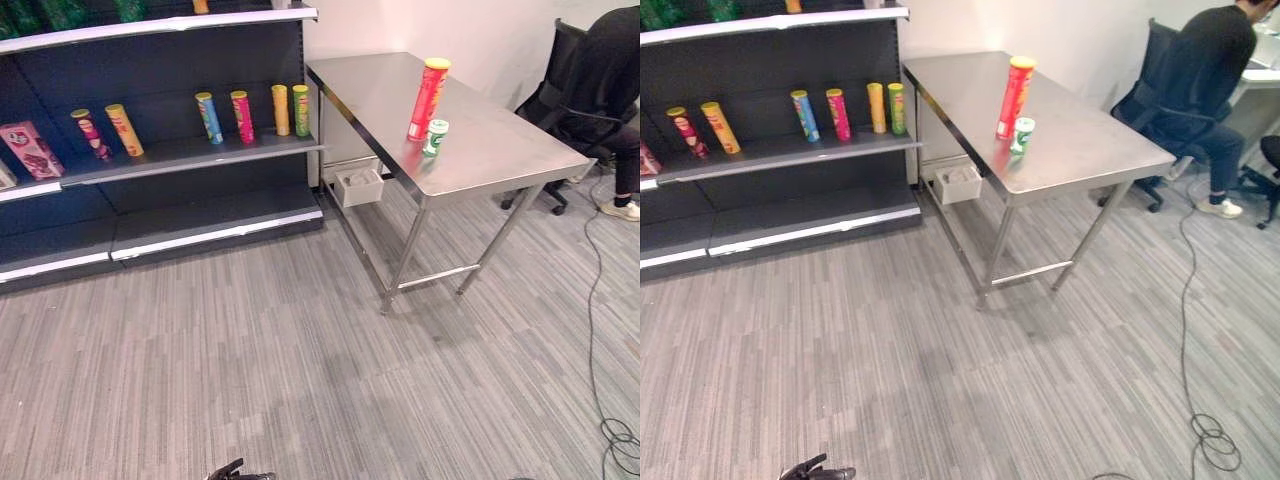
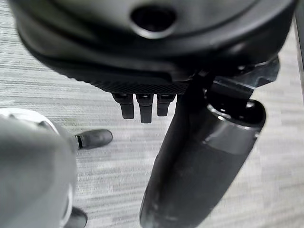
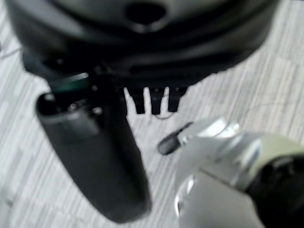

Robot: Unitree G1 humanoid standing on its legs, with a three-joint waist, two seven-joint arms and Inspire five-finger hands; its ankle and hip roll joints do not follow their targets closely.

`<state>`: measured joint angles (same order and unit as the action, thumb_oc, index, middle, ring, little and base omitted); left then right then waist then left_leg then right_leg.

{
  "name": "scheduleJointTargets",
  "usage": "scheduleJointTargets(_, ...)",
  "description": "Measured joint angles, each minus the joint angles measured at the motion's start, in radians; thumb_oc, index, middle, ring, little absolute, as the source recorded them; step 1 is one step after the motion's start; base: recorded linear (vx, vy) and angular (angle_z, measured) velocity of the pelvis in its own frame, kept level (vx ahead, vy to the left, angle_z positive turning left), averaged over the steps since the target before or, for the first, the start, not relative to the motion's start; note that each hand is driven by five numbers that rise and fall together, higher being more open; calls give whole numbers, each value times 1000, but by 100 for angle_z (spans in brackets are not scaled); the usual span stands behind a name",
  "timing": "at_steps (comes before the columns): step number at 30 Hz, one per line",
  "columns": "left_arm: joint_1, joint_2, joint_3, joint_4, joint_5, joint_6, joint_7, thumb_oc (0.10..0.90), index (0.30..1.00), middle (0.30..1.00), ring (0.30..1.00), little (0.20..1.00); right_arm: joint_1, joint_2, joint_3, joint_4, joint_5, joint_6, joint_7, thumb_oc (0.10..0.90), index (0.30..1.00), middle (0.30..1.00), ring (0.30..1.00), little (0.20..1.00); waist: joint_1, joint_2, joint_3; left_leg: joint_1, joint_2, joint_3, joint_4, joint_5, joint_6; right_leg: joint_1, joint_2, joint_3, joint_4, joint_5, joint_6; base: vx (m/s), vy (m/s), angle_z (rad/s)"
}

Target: Put the goods on the table back onto the shelves and tidy them up.

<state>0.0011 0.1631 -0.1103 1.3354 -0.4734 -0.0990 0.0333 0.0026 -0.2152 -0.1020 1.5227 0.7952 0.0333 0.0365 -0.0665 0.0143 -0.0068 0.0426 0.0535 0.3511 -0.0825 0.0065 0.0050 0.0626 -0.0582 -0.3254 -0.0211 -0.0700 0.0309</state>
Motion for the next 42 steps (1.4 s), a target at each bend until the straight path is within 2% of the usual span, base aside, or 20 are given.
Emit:
scheduleJointTargets(4,17,2,2,4,2,-5,4,800,900,900,900,900,-17,1,20,-9,-1,-4,0,800,900,900,900,900,10,-1,-6,-4,0,-14,5,0,-1,-1,0,-12,0,-1,1,-7,-23,10)
scheduleJointTargets(10,16,4,0,1,4,-5,13,800,900,900,900,900,-13,20,51,-16,-44,-25,-7,800,900,900,900,900,3,-26,-21,-10,0,-26,7,1,-2,0,0,-25,-1,-3,1,-1,-18,6)
scheduleJointTargets(18,4,3,-7,4,28,-5,19,800,900,900,900,900,36,32,49,-16,-76,-24,-16,800,900,900,900,900,-8,-20,-21,4,1,-24,6,1,-2,12,1,-22,-2,-5,2,-7,-9,-1)
scheduleJointTargets(23,0,4,-12,37,47,-4,16,800,900,900,900,900,49,31,59,-48,-86,-23,0,800,900,900,900,900,-32,-20,-20,6,8,1,7,1,-2,-4,7,4,0,-5,3,-14,-52,-14)
scheduleJointTargets(29,8,13,-16,36,53,-4,-2,800,900,900,900,900,56,31,94,-79,-117,-24,30,800,900,900,900,900,-31,-29,-23,23,19,30,7,1,-2,3,20,34,-13,-2,-4,-31,-97,-17)
scheduleJointTargets(32,-33,56,-5,38,52,-5,-2,800,900,900,900,900,23,62,100,-78,-161,-23,39,800,900,900,900,900,1,-111,31,-138,61,-4,347,-6,-16,-5,1,56,-15,-4,-33,-61,-124,-17)
scheduleJointTargets(33,-47,66,21,35,42,-4,-2,800,900,900,900,900,15,64,122,-77,-169,-25,38,800,900,900,900,900,5,-126,40,-193,90,-27,457,-14,-43,7,1,57,-27,12,-54,23,-23,-25)
scheduleJointTargets(35,-37,64,36,31,43,-5,-1,800,900,900,900,900,10,47,143,-76,-187,-30,36,800,900,900,900,900,4,-108,52,-232,141,-47,551,-39,-98,33,32,54,-35,17,-71,133,29,-7)
scheduleJointTargets(36,-36,52,37,33,41,-5,-4,800,900,900,900,900,10,26,156,-76,-196,-36,35,800,900,900,900,900,-1,-90,57,-256,155,-83,574,-41,-102,36,42,56,-41,12,-78,273,112,7)
scheduleJointTargets(37,-41,49,39,36,40,-5,-4,800,900,900,900,900,7,22,157,-75,-202,-36,36,800,900,900,900,900,-2,-88,57,-259,157,-77,524,-38,-105,41,43,56,-62,15,-71,310,148,10)
scheduleJointTargets(39,-46,34,57,44,17,-4,-4,800,900,900,900,900,7,15,170,-73,-226,-30,36,800,900,900,900,900,-2,-78,63,-237,168,-72,287,-4,-142,44,45,58,-72,11,-53,176,95,14)
scheduleJointTargets(40,-48,27,68,56,-1,-5,-4,800,900,900,900,900,9,15,173,-64,-236,-30,36,800,900,900,900,900,0,-74,62,-234,172,-83,160,32,-162,44,48,57,-72,4,-42,191,91,7)
scheduleJointTargets(42,-49,25,83,60,-43,-4,0,800,900,900,900,900,9,10,172,-45,-242,-32,36,800,900,900,900,900,5,-64,70,-254,196,-90,59,93,-164,52,53,59,-72,3,-40,386,150,-10)
